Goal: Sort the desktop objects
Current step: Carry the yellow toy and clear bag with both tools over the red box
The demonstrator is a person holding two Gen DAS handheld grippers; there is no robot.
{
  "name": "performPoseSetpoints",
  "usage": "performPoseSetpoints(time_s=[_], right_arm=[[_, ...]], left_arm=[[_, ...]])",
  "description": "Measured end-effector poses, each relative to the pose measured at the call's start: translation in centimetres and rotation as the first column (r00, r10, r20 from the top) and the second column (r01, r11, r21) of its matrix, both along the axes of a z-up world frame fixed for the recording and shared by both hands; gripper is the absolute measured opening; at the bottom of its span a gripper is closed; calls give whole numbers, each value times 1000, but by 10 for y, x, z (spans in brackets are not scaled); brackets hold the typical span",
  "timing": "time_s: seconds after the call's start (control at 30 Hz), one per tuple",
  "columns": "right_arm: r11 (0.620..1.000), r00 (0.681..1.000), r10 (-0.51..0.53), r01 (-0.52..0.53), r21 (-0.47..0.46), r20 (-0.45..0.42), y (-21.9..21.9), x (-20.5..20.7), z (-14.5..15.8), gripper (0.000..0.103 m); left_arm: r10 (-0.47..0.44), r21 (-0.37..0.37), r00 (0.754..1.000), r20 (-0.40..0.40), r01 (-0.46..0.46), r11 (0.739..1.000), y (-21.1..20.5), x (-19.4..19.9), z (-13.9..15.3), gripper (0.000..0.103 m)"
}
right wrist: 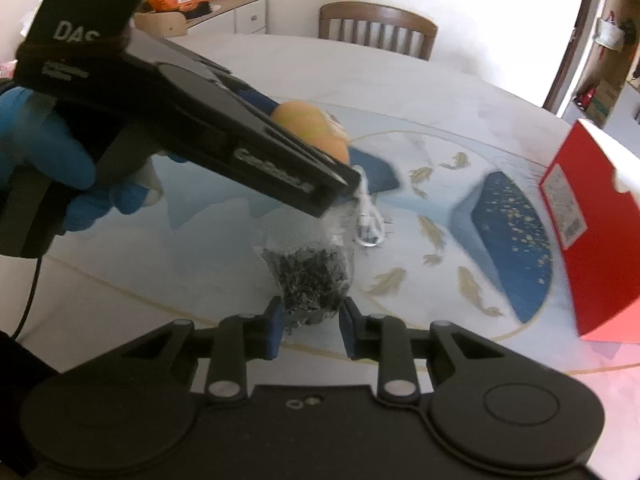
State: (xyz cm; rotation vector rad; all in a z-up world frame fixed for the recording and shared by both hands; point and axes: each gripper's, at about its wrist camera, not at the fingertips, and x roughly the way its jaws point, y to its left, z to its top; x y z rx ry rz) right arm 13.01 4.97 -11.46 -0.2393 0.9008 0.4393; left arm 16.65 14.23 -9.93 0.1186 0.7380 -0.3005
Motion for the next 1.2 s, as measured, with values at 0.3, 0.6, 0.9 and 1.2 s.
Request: performPoseSetpoints(time_s=[0.3,0.6,0.9,1.2], right_arm=[[999,998,-44,44,7,44,-27,-2,16,24],[997,993,-75,72,33,86,-56,-3,37,24],[993,988,-113,108,53,109,-87,-4,61,24],[988,979,-146,138,68,144,-123,-2,85,24]], left_arm=[[16,-11,1000,2,-16,1000,-9,-5,15,74],[19,-33,1000,11,-18,999,-25,-12,36,74],[14,-54,1000,24,-12,998,-43,-18,60,74],[2,-73,1000,28,0,997,-69,-13,82,74]])
